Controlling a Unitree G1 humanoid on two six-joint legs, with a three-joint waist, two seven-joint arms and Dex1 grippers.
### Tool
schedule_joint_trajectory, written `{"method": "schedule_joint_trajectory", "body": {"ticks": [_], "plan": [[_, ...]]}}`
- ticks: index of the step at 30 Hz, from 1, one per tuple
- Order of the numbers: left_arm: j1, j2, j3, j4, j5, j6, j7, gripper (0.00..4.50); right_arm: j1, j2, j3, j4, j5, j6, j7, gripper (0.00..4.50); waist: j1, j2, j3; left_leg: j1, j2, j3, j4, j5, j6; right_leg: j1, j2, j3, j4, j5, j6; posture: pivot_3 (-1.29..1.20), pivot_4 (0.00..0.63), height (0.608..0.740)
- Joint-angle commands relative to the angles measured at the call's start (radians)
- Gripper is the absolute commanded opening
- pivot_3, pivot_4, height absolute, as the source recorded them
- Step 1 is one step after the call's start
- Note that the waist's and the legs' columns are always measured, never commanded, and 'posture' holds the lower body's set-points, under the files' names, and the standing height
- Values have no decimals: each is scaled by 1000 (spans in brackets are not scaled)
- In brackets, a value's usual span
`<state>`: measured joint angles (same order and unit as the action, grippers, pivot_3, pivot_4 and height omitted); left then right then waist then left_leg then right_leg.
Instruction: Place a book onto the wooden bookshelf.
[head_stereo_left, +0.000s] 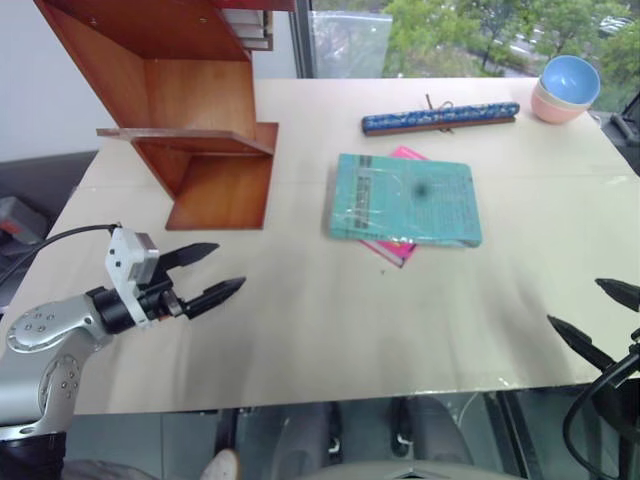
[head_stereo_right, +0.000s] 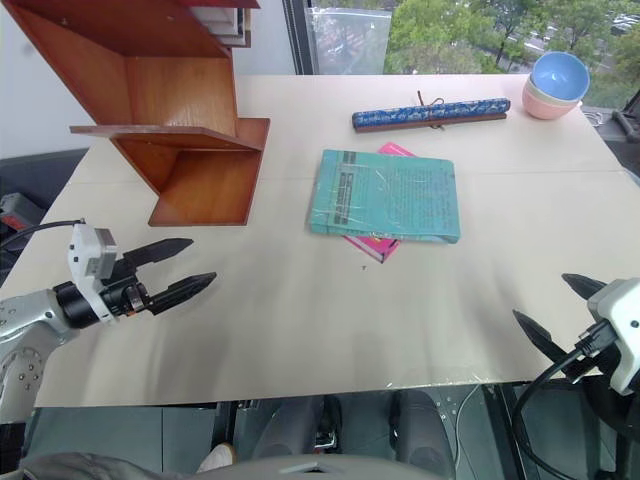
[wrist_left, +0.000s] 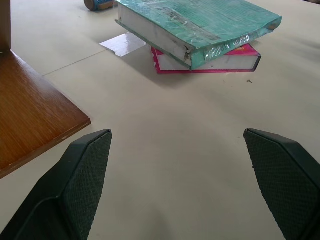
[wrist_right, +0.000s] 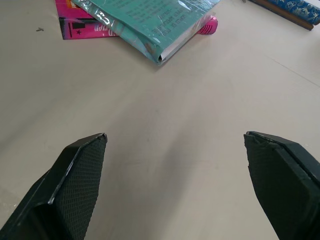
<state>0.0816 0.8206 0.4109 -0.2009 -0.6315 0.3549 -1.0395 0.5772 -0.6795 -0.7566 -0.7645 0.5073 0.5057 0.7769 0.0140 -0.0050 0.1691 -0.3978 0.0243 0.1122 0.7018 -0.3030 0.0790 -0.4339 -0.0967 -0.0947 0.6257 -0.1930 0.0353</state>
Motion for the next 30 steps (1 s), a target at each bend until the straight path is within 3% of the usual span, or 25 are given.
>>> {"method": "schedule_joint_trajectory", "body": {"ticks": [1, 3, 6, 10, 14, 16, 20, 24, 30], "plan": [[-23, 20, 15, -11, -13, -1, -16, 4434, -27, -23, -20, -5, 7, 19, -22, 4500, 0, 0, 0, 0, 0, 0, 0, 0, 0, 0, 0, 0, 0, 0, 0, 0, 150, 738], [-45, 16, -1, -43, -31, 18, -20, 4434, -84, -39, 28, -9, 3, 68, -75, 4500, -1, 0, 0, 0, 0, 1, 0, 0, 0, 0, 2, 0, 0, 0, 0, 0, 150, 738], [-57, 12, -11, -73, -38, 32, -22, 4500, -152, -39, 70, -3, 43, 136, -119, 3725, -1, -1, 0, 1, 0, 0, 0, 0, 0, 0, 0, 0, 0, 0, 0, 0, 150, 738], [-61, 19, -10, -125, -81, 56, -45, 4500, -249, -67, 150, 40, 9, 180, -168, 1920, -1, 0, 0, 0, 0, -1, 0, 0, 0, 0, -1, 0, 0, 0, 0, 0, 150, 738], [-61, 26, -46, -200, -106, 49, -106, 4500, -474, -122, 406, 231, -181, 154, -266, 62, -4, -1, 0, 0, -1, 1, 0, 0, 0, 0, 2, 0, 0, 0, 0, 0, 150, 738], [-70, 22, -60, -238, -126, 64, -101, 4500, -613, -110, 545, 349, -279, 134, -316, 13, -14, -1, 0, 1, -1, 2, 0, 0, 0, 0, 3, 1, 0, 0, 0, 0, 150, 738], [-81, 13, -68, -270, -142, 77, -78, 4500, -784, -48, 688, 538, -354, 45, -306, 13, -15, 1, 1, 1, -1, 1, 0, 3, 4, 0, 4, 0, 1, 1, -1, 0, 150, 738], [-63, 1, -67, -296, -144, 88, -53, 4500, -841, -11, 739, 601, -375, -11, -281, 13, -14, 1, 1, -1, -1, 0, 0, 4, 4, 0, 6, 0, 1, 4, 0, 0, 150, 738], [-22, -8, -60, -318, -146, 109, -14, 4500, -816, 26, 742, 473, -322, 28, -233, 13, -16, 1, 1, -1, -1, 0, -1, 3, 4, 0, 5, -1, -1, 4, 1, 0, 150, 738]]}}
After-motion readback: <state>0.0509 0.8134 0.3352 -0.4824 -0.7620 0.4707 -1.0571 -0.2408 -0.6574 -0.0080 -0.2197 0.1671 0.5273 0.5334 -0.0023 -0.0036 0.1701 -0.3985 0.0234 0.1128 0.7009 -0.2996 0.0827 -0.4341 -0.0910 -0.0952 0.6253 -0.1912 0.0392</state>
